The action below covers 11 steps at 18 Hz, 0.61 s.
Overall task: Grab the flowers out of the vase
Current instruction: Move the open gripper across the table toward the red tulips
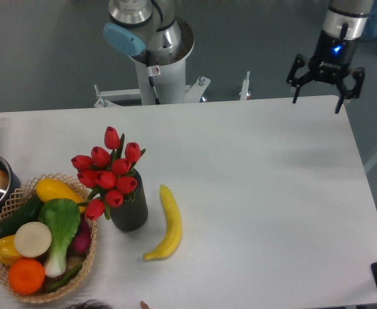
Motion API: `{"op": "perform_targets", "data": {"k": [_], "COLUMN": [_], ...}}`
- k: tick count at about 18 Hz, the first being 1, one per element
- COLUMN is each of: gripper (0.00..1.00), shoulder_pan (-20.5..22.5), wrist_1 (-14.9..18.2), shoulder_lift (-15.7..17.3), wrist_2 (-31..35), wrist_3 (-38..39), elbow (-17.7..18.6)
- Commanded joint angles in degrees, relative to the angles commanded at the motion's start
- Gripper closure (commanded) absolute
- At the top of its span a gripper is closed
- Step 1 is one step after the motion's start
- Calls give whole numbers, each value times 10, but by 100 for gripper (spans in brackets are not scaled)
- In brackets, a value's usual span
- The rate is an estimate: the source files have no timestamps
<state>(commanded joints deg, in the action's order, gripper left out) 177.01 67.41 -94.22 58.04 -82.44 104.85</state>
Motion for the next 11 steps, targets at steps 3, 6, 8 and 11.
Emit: {"op": "perform_targets", "data": {"k": [3,6,8,11], "gripper": [0,0,0,0], "shoulder_pan": [-7,-21,-45,-95], "wrist_1": [0,5,4,3], "shoulder_lift": [11,11,12,12], "wrist_2": [-84,-167,-187,-189], "wrist_3": [0,3,2,1], "elbow": [25,30,39,48]}}
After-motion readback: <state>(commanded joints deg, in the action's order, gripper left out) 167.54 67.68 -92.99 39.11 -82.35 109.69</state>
